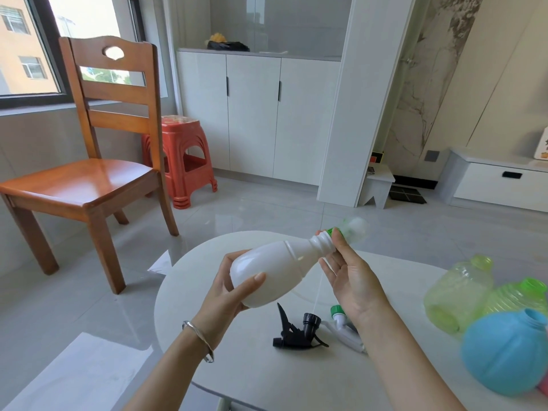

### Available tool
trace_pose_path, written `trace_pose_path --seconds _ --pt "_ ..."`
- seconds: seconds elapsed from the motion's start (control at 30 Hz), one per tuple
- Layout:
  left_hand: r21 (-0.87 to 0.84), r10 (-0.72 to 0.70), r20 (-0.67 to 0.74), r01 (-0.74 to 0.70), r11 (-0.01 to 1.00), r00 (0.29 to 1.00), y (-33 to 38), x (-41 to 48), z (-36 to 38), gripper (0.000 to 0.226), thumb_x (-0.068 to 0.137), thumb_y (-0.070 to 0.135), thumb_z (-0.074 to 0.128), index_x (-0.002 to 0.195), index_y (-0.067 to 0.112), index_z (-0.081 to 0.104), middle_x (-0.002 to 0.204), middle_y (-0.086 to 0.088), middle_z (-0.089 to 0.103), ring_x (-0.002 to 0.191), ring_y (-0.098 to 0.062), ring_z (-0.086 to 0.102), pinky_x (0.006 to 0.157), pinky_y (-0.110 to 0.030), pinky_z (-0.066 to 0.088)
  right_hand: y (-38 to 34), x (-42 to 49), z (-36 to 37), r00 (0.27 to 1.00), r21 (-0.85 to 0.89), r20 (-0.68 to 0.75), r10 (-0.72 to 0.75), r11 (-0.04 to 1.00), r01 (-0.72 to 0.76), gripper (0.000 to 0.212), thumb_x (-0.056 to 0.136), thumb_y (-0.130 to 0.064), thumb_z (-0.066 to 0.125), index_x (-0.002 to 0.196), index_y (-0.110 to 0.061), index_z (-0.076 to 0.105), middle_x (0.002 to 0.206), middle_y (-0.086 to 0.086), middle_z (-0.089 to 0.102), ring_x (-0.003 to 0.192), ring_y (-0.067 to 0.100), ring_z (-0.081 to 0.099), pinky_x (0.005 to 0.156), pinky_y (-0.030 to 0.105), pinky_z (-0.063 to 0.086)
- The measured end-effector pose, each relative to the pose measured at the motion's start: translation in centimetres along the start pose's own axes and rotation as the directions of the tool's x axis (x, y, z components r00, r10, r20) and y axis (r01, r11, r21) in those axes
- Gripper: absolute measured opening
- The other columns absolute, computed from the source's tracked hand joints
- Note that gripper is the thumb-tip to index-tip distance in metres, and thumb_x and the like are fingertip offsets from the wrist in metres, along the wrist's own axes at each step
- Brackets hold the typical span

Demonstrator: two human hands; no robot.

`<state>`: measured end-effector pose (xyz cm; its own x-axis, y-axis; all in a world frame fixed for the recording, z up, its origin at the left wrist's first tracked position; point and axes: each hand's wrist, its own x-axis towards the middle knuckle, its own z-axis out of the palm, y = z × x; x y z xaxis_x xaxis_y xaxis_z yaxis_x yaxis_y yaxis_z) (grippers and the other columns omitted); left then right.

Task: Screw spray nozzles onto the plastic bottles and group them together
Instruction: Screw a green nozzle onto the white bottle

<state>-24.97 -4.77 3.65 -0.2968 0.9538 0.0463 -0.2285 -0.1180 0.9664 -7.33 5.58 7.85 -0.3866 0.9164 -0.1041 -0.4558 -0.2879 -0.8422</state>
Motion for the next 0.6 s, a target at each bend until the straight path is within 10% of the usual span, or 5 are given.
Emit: trace_pose_path --seconds 0.33,0.6 --pt "-0.159 -0.055 -0.042 0.047 0.986 0.998 0.0 0.5 -0.6 0.068 0.056 0.042 0.077 0.118 0.024 0.054 0.123 -0.006 0.059 0.110 -0.028 0.062 0.084 -0.044 0.057 2.9 -0.5 2.1 0.976 -0.407 0.213 0.045 0.912 0.047 0.057 0.065 -0.053 0.071 0.113 -0.023 0.066 0.115 -0.004 0.070 0.111 0.012 0.063 0.094 0.030 0.049" --pt "0.452 0.237 -0.080 -0.177 0.874 0.968 1.7 3.8 -4.2 0.069 0.064 0.049 0.079 0.120 0.032 0.044 0.110 0.005 0.056 0.087 -0.007 0.063 0.058 -0.016 0.052 3.2 3.6 6.7 0.953 -0.481 0.303 -0.018 0.860 0.170 0.046 0.076 -0.034 0.073 0.119 -0.024 0.060 0.117 -0.006 0.068 0.100 0.007 0.067 0.087 0.028 0.054"
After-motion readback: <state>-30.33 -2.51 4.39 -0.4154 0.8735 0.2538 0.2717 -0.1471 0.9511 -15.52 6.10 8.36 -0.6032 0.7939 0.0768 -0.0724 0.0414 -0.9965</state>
